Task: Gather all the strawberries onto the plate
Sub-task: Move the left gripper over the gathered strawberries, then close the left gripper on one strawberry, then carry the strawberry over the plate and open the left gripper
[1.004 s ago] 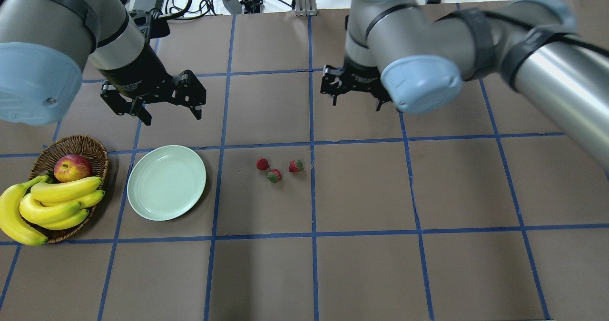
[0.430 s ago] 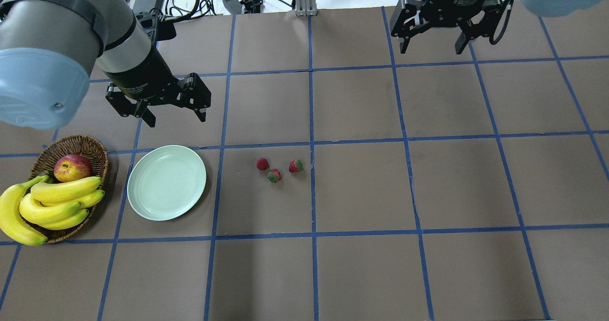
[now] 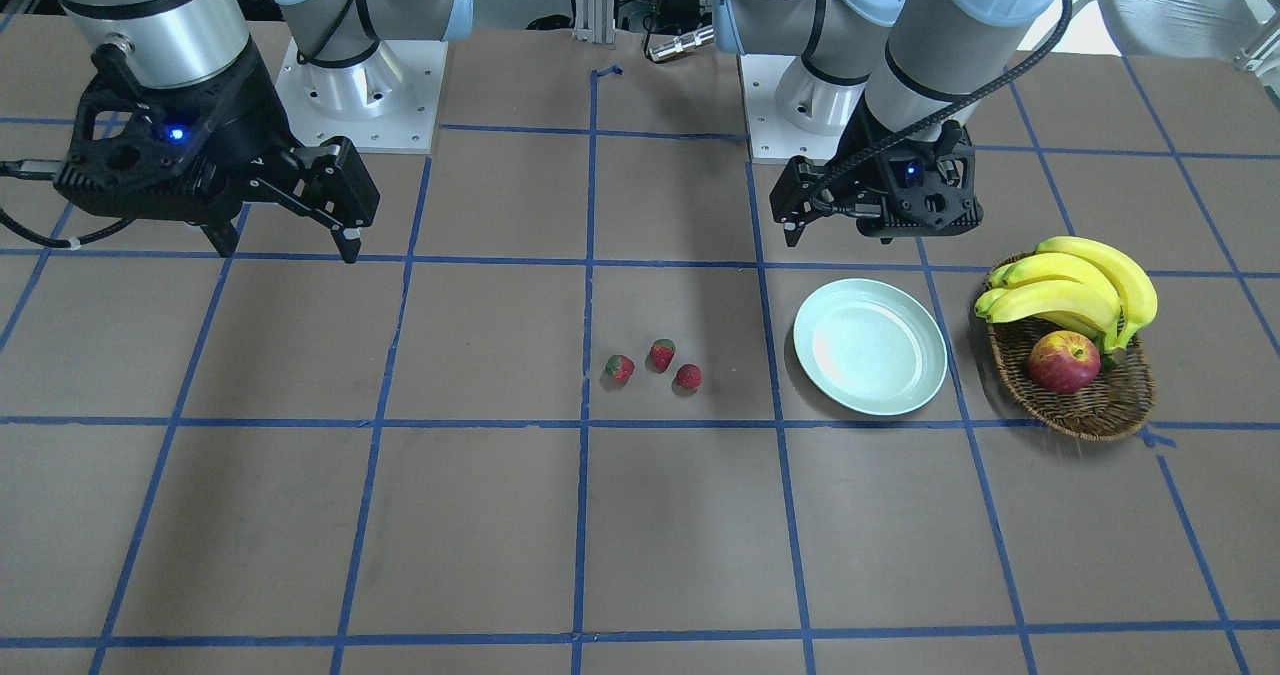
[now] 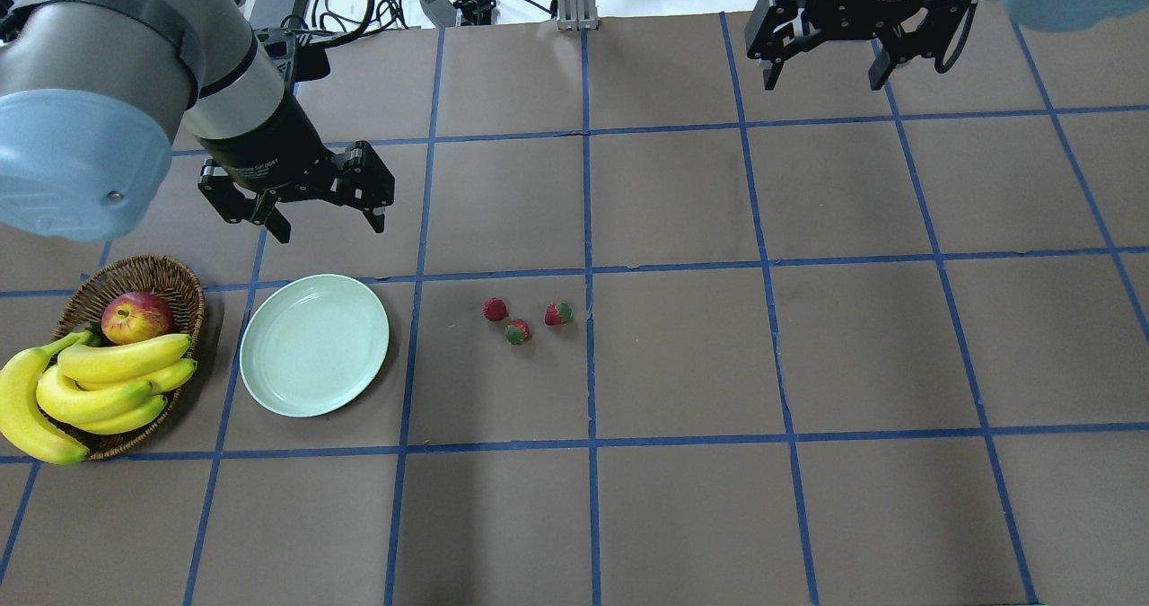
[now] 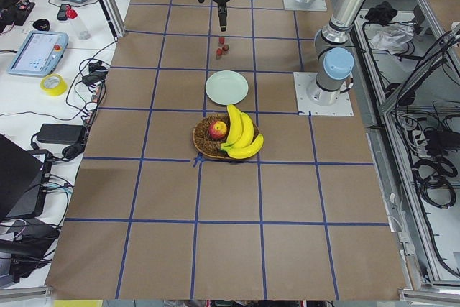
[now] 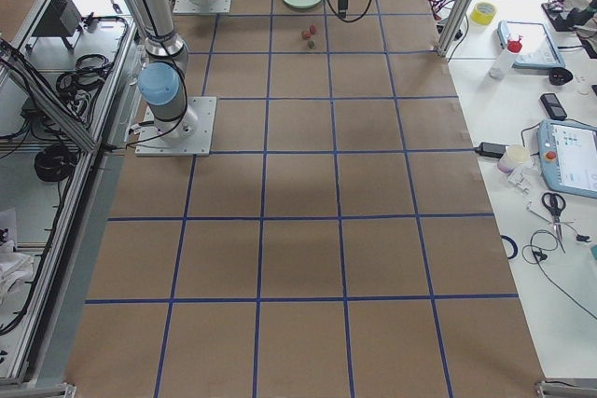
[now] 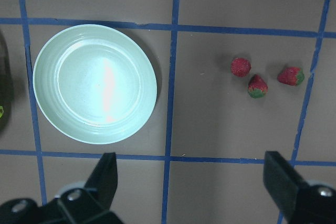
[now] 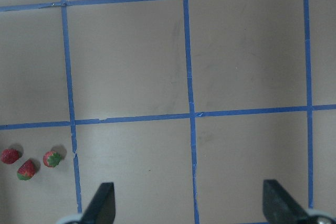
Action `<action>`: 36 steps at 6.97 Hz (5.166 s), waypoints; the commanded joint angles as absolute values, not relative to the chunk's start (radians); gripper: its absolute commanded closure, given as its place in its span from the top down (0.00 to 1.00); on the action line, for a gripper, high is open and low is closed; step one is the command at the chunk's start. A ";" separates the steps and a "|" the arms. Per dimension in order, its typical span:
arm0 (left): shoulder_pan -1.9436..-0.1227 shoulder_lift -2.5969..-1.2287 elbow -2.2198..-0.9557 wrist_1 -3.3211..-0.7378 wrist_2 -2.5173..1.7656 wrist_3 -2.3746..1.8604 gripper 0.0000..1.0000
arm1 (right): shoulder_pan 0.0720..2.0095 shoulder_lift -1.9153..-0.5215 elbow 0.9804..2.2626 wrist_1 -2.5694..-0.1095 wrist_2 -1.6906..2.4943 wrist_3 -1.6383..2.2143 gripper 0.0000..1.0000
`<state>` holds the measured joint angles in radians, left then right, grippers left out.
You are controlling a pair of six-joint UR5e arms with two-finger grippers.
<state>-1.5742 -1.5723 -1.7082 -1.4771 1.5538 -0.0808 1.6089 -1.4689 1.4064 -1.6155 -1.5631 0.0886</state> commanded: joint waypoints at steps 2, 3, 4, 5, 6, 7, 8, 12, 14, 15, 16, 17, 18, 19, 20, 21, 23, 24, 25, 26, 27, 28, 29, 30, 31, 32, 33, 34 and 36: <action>-1.595 -1.647 -1.900 -1.149 1.502 -0.243 1.00 | 1.606 -1.473 1.413 -1.615 -1.566 0.083 1.00; -1.595 -1.687 -1.943 -1.067 1.500 -0.271 1.00 | 1.608 -1.482 1.414 -1.614 -1.565 0.081 1.00; -1.601 -1.716 -1.951 -1.037 1.474 -0.309 1.00 | 1.608 -1.488 1.416 -1.599 -1.563 0.083 1.00; -1.614 -1.741 -1.951 -1.034 1.447 -0.372 1.00 | 1.606 -1.491 1.417 -1.597 -1.571 0.081 1.00; -1.644 -1.773 -1.953 -0.981 1.445 -0.385 1.00 | 1.606 -1.493 1.417 -1.608 -1.580 0.083 1.00; -1.652 -1.825 -1.953 -0.938 1.428 -0.425 1.00 | 1.606 -1.493 1.423 -1.611 -1.580 0.083 1.00; -1.658 -1.860 -1.953 -0.901 1.410 -0.429 1.00 | 1.608 -1.496 1.430 -1.608 -1.578 0.083 1.00; -1.678 -1.936 -1.954 -0.870 1.385 -0.431 0.94 | 1.608 -1.494 1.430 -1.605 -1.577 0.083 1.00; -1.678 -1.959 -1.957 -0.871 1.384 -0.433 0.90 | 1.608 -1.496 1.430 -1.601 -1.578 0.083 1.00; -1.681 -1.965 -1.957 -0.874 1.382 -0.436 0.82 | 1.608 -1.494 1.430 -1.601 -1.578 0.083 1.00; -1.686 -1.965 -1.959 -0.877 1.384 -0.440 0.75 | 1.608 -1.497 1.431 -1.600 -1.578 0.083 1.00; -1.686 -1.965 -1.957 -0.877 1.385 -0.440 0.32 | 1.608 -1.497 1.431 -1.600 -1.577 0.083 1.00; -1.686 -1.965 -1.957 -0.877 1.387 -0.440 0.04 | 1.608 -1.496 1.431 -1.600 -1.580 0.081 1.00; -1.686 -1.965 -1.957 -0.877 1.385 -0.442 0.00 | 1.608 -1.497 1.431 -1.598 -1.580 0.081 1.00; -1.684 -1.957 -1.953 -0.877 1.390 -0.425 0.00 | 1.608 -1.496 1.431 -1.600 -1.575 0.083 1.00; -1.684 -1.933 -1.947 -0.877 1.396 -0.422 0.00 | 1.608 -1.496 1.431 -1.600 -1.577 0.081 1.00; -1.677 -1.870 -1.886 -1.010 1.549 -0.402 0.00 | 1.608 -1.494 1.431 -1.603 -1.578 0.081 1.00; -1.642 -1.849 -1.821 -1.126 1.568 -0.343 0.00 | 1.606 -1.494 1.431 -1.603 -1.578 0.083 1.00; -1.584 -1.826 -1.780 -1.247 1.607 -0.225 0.00 | 1.609 -1.496 1.431 -1.609 -1.577 0.084 1.00; -1.531 -1.810 -1.785 -1.314 1.676 -0.163 0.00 | 1.609 -1.497 1.431 -1.606 -1.580 0.083 1.00; -1.485 -1.812 -1.789 -1.347 1.695 -0.147 0.00 | 1.608 -1.500 1.431 -1.602 -1.600 0.081 1.00; -1.438 -1.828 -1.801 -1.345 1.695 -0.115 0.00 | 1.609 -1.497 1.431 -1.615 -1.595 0.087 1.00; -1.433 -1.841 -1.828 -1.338 1.701 -0.103 0.00 | 1.611 -1.499 1.431 -1.611 -1.595 0.090 1.00; -1.427 -1.848 -1.853 -1.322 1.739 -0.104 0.00 | 1.612 -1.499 1.431 -1.614 -1.592 0.094 1.00; -1.427 -1.870 -1.856 -1.310 1.765 -0.106 0.00 | 1.611 -1.503 1.430 -1.603 -1.598 0.092 1.00; -1.427 -1.890 -1.858 -1.286 1.766 -0.107 0.00 | 1.612 -1.503 1.431 -1.601 -1.597 0.089 1.00; -1.427 -1.893 -1.865 -1.279 1.767 -0.107 0.21 | 1.612 -1.503 1.431 -1.600 -1.595 0.089 1.00; -1.427 -1.891 -1.870 -1.279 1.769 -0.097 0.89 | 1.615 -1.502 1.431 -1.601 -1.585 0.087 1.00; -1.440 -1.867 -1.862 -1.282 1.747 -0.089 1.00 | 1.615 -1.502 1.431 -1.609 -1.582 0.098 1.00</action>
<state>-1.4292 -1.8847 -1.8646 -1.2798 1.7575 -0.0883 1.6141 -1.5020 1.4312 -1.6065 -1.5838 0.0896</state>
